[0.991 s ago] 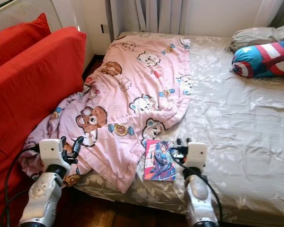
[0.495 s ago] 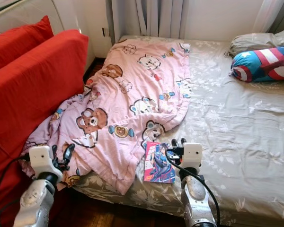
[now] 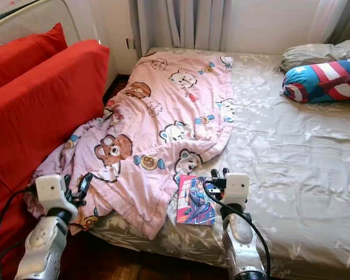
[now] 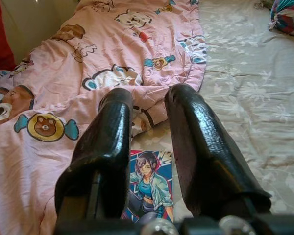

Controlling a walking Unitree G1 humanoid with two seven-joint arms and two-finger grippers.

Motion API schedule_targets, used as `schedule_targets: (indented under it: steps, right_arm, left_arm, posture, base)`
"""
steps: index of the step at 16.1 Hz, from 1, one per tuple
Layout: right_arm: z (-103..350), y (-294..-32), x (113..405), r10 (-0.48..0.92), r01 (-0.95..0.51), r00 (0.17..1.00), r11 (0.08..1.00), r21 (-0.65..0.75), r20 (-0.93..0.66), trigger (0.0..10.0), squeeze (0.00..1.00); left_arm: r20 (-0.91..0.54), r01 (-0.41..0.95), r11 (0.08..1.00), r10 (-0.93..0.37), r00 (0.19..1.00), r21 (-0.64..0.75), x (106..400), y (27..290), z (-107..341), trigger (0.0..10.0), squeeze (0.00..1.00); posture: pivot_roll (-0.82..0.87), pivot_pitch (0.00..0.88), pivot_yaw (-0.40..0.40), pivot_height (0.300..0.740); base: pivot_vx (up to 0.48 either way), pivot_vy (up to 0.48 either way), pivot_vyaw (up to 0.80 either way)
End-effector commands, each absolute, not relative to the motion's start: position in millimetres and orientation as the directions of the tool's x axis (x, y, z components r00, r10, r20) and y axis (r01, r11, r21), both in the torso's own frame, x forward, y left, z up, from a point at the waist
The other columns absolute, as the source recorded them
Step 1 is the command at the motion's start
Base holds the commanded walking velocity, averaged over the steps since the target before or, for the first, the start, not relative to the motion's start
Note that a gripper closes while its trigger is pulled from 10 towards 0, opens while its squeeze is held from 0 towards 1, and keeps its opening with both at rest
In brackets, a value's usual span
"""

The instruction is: Clean up the room

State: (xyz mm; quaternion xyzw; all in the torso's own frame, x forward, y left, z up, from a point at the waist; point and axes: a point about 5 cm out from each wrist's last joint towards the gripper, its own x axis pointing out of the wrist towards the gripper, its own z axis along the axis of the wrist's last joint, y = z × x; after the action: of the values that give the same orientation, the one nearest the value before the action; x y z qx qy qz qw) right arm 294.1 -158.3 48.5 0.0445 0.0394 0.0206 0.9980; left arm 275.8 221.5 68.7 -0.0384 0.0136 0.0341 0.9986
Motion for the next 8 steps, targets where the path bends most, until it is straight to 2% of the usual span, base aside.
schedule_targets:
  steps: [1, 4, 8]
  right_arm:
    - [49.4, -157.6, 295.9, 0.043, -0.035, 0.995, 0.995, 0.095, -0.085, 10.0, 0.0]
    - [47.6, -156.8, 297.6, 0.046, -0.037, 0.993, 0.995, 0.089, -0.105, 10.0, 0.0]
    - [51.5, -155.7, 298.1, 0.044, -0.036, 0.996, 0.994, 0.1, -0.074, 10.0, 0.0]
  left_arm:
    - [-0.032, -0.079, 0.994, 0.077, 0.997, -0.08, 274.4, 224.4, 70.2, 10.0, 0.0]
    - [-0.035, -0.078, 0.994, 0.075, 0.997, -0.079, 275.3, 223.5, 70.7, 10.0, 0.0]
    - [-0.033, -0.068, 0.995, 0.065, 0.997, -0.072, 277.3, 220.2, 71.2, 10.0, 0.0]
  posture:
    - [-0.02, 0.126, 0.008, 0.71]
    - [-0.02, 0.135, 0.009, 0.69]
    - [-0.02, 0.138, 0.01, 0.69]
  base:
    - [0.0, 0.0, 0.0]
    - [0.0, 0.0, 0.0]
    - [0.0, 0.0, 0.0]
